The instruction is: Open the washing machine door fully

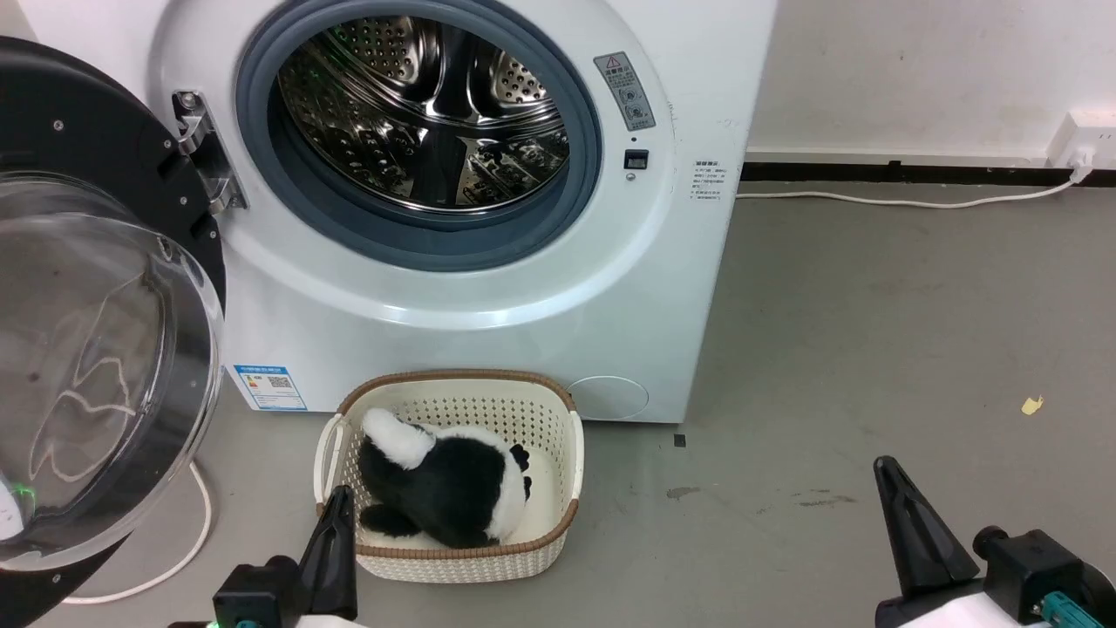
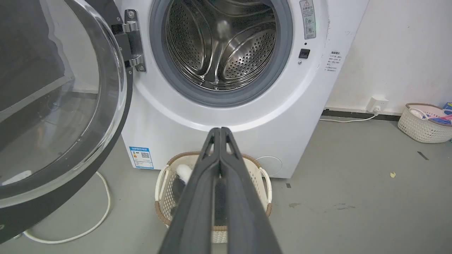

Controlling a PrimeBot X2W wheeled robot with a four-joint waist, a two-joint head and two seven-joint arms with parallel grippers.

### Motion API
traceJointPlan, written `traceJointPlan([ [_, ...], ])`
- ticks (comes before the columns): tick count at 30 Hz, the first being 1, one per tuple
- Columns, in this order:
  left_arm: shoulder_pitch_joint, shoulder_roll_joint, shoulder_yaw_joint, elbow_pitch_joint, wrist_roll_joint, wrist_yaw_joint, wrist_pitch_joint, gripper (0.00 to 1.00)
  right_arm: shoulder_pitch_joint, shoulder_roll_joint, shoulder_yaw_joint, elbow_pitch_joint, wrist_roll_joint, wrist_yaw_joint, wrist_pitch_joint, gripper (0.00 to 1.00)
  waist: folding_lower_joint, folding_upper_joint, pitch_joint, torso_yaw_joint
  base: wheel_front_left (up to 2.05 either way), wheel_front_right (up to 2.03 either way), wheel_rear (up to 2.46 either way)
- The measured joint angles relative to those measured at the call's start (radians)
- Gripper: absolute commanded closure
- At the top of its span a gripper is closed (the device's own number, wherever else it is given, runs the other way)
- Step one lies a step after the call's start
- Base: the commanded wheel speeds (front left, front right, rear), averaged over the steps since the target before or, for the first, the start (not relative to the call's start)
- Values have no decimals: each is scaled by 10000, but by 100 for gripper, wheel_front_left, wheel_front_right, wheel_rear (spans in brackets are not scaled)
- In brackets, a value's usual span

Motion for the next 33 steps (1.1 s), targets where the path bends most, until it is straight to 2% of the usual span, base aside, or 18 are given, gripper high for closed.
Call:
traceJointPlan([
  [33, -272, -54, 161, -140, 508, -102, 635, 100, -239, 0, 81, -36, -234, 0, 671, 100, 0, 0, 19, -26, 0, 0, 0],
])
